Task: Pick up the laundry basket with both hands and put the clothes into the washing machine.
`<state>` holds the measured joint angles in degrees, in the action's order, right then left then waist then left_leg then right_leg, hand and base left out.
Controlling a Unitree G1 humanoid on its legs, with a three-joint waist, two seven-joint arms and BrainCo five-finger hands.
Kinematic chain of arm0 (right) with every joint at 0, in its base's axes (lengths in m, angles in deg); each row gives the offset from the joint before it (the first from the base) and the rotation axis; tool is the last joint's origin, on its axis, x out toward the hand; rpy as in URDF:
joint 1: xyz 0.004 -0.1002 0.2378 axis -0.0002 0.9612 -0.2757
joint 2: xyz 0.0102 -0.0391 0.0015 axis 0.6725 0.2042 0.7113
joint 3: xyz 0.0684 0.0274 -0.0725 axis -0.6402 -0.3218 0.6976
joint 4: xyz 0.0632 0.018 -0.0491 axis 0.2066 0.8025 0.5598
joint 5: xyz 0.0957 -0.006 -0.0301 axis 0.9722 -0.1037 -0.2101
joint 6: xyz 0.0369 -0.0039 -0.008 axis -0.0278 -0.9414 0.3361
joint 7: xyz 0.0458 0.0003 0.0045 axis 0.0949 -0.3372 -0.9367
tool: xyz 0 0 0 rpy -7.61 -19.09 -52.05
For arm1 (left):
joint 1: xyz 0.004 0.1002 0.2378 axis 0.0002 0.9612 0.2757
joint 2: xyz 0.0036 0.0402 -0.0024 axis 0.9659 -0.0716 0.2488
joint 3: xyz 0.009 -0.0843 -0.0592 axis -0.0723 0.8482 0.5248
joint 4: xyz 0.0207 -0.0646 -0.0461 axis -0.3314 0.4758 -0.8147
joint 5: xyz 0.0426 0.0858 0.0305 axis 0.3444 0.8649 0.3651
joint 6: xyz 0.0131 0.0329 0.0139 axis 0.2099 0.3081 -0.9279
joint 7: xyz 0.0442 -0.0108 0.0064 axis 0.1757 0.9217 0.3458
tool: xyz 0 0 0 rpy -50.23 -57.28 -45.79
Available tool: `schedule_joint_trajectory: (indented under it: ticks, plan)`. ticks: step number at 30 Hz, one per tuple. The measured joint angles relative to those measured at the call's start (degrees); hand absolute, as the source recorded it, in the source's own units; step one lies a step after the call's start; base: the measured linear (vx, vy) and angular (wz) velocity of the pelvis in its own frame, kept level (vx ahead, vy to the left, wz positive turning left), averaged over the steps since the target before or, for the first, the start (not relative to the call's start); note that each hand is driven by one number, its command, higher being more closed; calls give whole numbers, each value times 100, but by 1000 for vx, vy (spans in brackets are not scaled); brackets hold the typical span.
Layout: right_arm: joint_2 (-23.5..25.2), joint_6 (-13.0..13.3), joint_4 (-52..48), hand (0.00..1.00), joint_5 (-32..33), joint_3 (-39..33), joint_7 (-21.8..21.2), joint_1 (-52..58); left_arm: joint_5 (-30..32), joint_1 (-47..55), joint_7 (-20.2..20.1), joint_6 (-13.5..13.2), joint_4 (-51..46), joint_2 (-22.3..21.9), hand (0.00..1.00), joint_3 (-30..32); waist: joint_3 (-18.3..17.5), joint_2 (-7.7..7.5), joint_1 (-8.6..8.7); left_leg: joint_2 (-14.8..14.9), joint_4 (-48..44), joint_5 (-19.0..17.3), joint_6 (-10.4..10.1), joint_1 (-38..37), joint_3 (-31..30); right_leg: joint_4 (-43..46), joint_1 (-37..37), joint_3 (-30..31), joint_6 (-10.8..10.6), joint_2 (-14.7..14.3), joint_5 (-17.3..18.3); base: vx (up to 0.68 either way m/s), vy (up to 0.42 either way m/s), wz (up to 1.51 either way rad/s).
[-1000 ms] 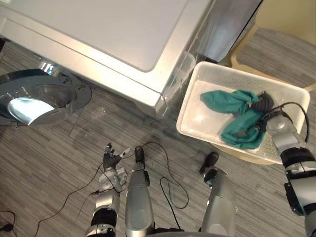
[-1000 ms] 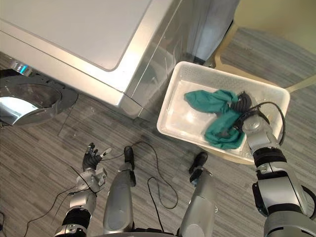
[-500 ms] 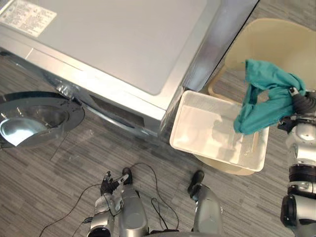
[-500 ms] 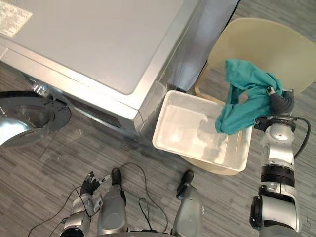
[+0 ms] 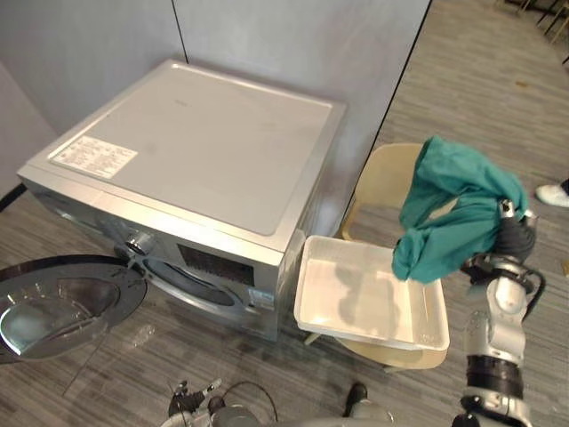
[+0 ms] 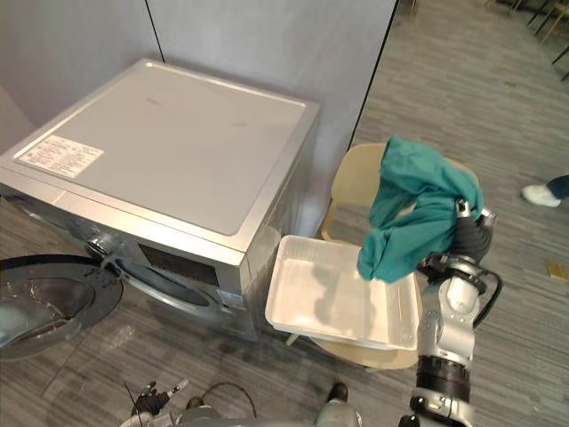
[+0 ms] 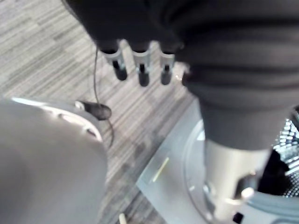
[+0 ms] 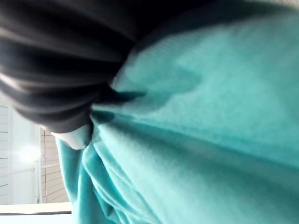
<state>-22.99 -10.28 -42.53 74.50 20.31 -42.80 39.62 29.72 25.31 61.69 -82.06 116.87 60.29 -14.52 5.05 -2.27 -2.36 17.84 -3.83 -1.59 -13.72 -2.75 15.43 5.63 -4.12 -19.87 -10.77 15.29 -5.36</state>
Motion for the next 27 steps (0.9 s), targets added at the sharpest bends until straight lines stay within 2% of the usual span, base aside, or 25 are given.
schedule_joint_trajectory:
  ticks: [2,5,8,10,13,18,21,23,24,27]
  plan:
    - [92,0,-93,100,27,18,-1,165,-12,-14,2,13,22,-112,0,112,-114,54,-3,3,23,-1,3,3,-89,-206,127,-60,-27,-37,-76,13,3,13]
    - [192,13,-375,100,201,232,-15,348,-65,10,-2,13,-128,-283,0,47,-268,218,-16,3,82,12,-14,2,-121,-401,259,-90,-13,-82,-168,15,0,7]
    - [343,96,-403,100,362,354,-29,369,-247,130,-13,-26,-832,-381,0,-223,-339,292,-14,10,87,12,-15,-13,-120,-444,319,-126,-14,-100,-173,19,-1,4]
    - [510,153,-407,100,462,494,-77,434,-438,155,-13,-158,-1432,-456,0,-368,-340,297,-14,10,85,13,-15,-103,-126,-461,395,-147,-14,-102,-181,36,0,5]
    - [742,165,-431,100,537,796,-216,566,-573,63,0,-320,-1635,-461,0,-406,-377,300,-8,9,96,-2,-15,-162,-114,-471,489,-150,-18,-104,-177,5,0,2]
    - [935,214,-602,100,824,1381,-276,717,-569,121,21,-325,-1355,-463,0,-398,-391,345,-30,11,58,-23,-3,-207,-105,-448,489,-78,-27,-109,-168,-9,-5,-5]
    - [983,232,-602,100,1222,1820,-290,733,-570,264,80,-281,-738,-508,0,-327,-346,435,-53,104,-292,-244,0,-187,-98,-92,443,-2,-44,-96,46,-22,-10,-6]
    - [968,269,-602,100,1393,2077,-349,733,-572,379,128,-239,-526,-524,0,-277,-321,480,-156,213,-546,-358,9,-103,-114,332,281,15,-16,-98,290,-33,-27,1]
    - [953,339,-602,100,1493,2215,-400,709,-635,393,128,-217,-499,-547,0,-145,-274,516,-180,271,-647,-367,19,45,-221,638,124,-24,40,-91,450,-56,-58,29]
    - [935,458,-663,100,1601,2437,-485,524,-687,315,148,-206,-517,-541,0,-21,-134,489,-180,327,-676,-193,80,604,-742,1380,-300,-378,138,22,906,-98,-85,64]
